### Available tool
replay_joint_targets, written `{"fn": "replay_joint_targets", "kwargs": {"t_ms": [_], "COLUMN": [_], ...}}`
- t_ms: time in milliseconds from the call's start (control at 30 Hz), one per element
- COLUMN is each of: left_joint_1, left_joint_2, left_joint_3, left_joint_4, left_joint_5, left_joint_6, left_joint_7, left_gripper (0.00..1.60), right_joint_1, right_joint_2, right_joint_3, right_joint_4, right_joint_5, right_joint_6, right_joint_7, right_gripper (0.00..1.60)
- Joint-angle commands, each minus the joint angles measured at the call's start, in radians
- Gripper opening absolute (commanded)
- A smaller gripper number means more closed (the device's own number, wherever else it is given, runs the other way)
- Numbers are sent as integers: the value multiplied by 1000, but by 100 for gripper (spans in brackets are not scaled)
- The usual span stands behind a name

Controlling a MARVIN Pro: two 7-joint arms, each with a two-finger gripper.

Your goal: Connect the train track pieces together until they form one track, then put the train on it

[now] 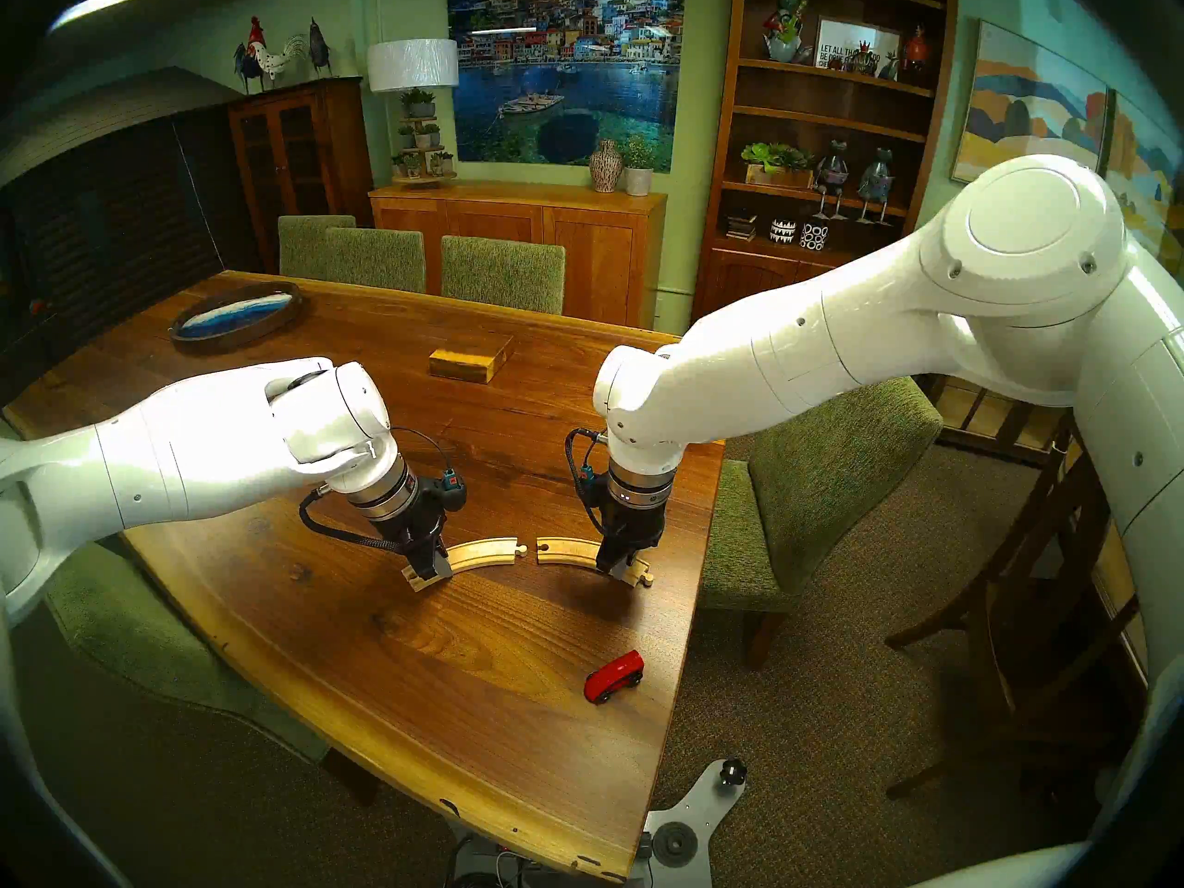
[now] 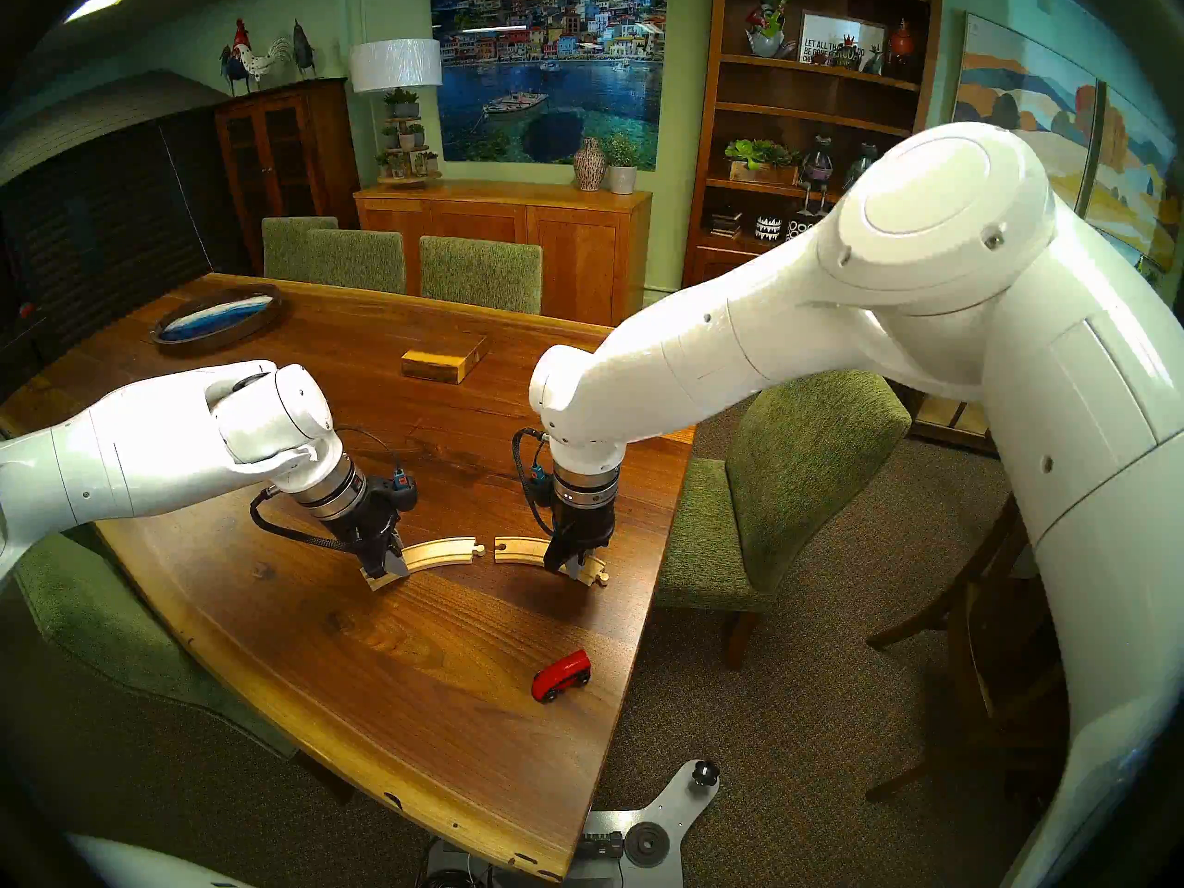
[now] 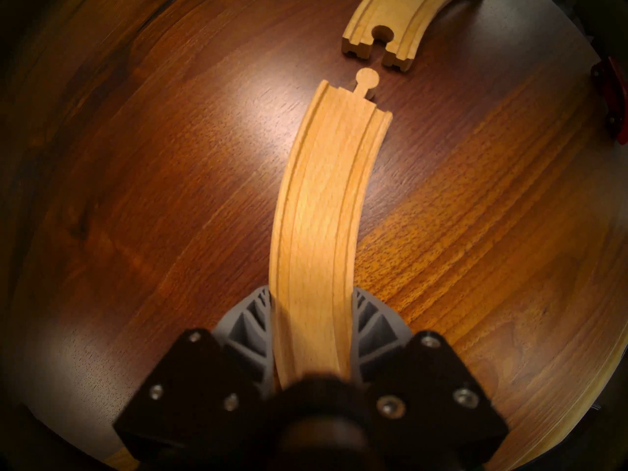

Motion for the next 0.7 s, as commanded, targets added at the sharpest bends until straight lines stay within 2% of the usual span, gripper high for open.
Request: {"fn": "replay_joint_targets", "kwargs": {"t_ms": [0,667], "left_joint_1": [-20,-37], "left_joint_2": [17,3], "left_joint_3": [-13,-49], "left_joint_4": [-19,-39], "left_joint_5": [-9,-30], "left_joint_6": [5,46], "left_joint_7": [-17,1], "left_gripper": [0,0], "right_joint_1": [5,6], "right_joint_2": [2,2], "right_joint_3": [1,0], "right_joint_4": [6,6], "right_joint_5": [-2,-2], "right_joint_6": [-2,-2], "right_joint_7": [-3,-2], "right_gripper": [0,0]}}
